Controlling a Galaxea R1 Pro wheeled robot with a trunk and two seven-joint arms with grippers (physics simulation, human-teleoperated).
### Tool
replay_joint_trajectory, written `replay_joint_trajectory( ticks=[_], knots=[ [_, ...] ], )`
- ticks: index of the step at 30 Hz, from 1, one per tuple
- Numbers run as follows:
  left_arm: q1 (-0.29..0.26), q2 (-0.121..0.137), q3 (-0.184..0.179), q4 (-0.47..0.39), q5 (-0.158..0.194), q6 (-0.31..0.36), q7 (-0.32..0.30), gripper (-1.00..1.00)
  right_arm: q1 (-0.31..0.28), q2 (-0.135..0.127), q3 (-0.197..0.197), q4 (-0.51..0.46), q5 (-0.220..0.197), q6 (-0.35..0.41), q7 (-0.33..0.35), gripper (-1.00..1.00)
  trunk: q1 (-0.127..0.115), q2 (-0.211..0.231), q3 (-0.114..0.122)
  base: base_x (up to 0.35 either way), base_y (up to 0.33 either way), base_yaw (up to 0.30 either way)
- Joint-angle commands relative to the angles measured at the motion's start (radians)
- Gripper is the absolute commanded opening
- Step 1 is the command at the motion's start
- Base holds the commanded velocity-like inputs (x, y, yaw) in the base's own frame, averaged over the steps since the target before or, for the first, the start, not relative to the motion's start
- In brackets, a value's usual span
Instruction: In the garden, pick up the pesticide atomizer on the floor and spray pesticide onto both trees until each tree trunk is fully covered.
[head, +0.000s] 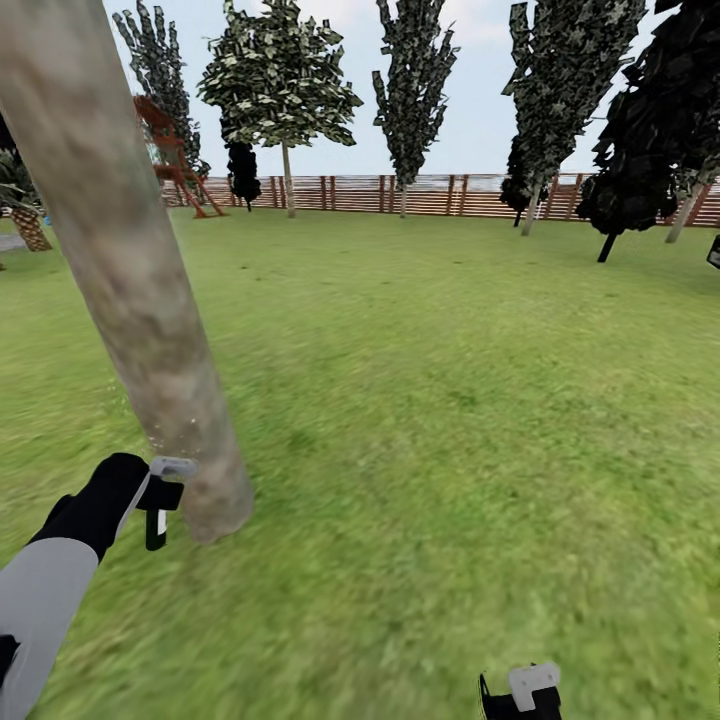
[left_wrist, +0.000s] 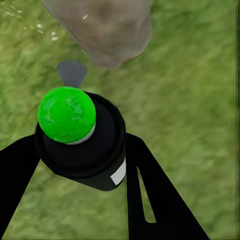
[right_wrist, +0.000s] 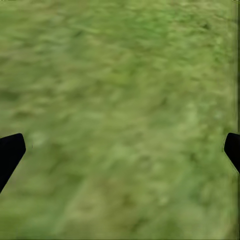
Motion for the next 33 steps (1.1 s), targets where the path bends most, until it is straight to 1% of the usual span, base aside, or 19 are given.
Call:
replay_joint_trajectory(
  ticks=[1,7,15,21,26,28,30,31,32,33],
  knots=[
    [-0.001,0.0,0.003,-0.001,-0.011,0.004,-0.009,-1.0,-0.001,0.0,-0.004,0.002,0.011,-0.002,-0.007,1.0,0.0,0.0,-0.001,0.178,-0.243,0.0],
    [-0.001,0.0,0.005,-0.002,-0.011,0.002,-0.008,-1.0,-0.001,0.0,-0.004,0.002,0.009,-0.002,-0.007,1.0,0.0,0.0,-0.001,0.181,-0.241,0.036],
    [-0.001,0.0,0.006,0.001,-0.012,0.002,-0.007,-1.0,-0.001,0.0,-0.004,0.002,0.009,-0.002,-0.007,1.0,0.0,0.0,-0.001,0.166,-0.242,0.264],
    [0.001,0.003,0.008,0.046,-0.012,0.0,-0.007,-1.0,-0.001,0.0,-0.004,0.002,0.009,-0.001,-0.007,1.0,0.0,0.0,-0.001,0.135,-0.25,0.277],
    [0.001,0.004,0.008,0.051,-0.012,-0.001,-0.005,-1.0,-0.001,0.0,-0.004,0.002,0.009,-0.001,-0.007,1.0,0.0,0.0,-0.001,0.132,-0.251,0.277],
    [0.001,0.003,0.008,0.053,-0.012,-0.001,-0.005,-1.0,-0.001,0.0,-0.004,0.002,0.009,-0.001,-0.007,1.0,0.0,0.0,-0.001,0.132,-0.251,0.161],
    [0.002,0.003,0.008,0.072,-0.012,-0.006,-0.005,-1.0,-0.001,0.0,-0.004,0.002,0.009,-0.001,-0.007,1.0,0.0,0.0,-0.001,0.135,-0.251,0.037],
    [0.006,0.003,0.011,0.091,-0.012,-0.03,-0.005,-1.0,-0.001,0.0,-0.004,0.002,0.009,-0.001,-0.007,1.0,0.0,0.0,-0.001,0.147,-0.25,0.015],
    [0.012,0.004,0.029,0.148,-0.012,-0.127,0.005,-1.0,-0.001,0.0,-0.004,0.002,0.01,-0.001,-0.007,1.0,0.0,0.0,-0.001,0.202,-0.224,0.003],
    [0.014,0.004,0.047,0.19,-0.012,-0.177,0.023,-1.0,-0.001,0.0,-0.004,0.002,0.01,-0.001,-0.007,1.0,0.0,0.0,-0.001,0.214,-0.217,0.002]
  ],
)
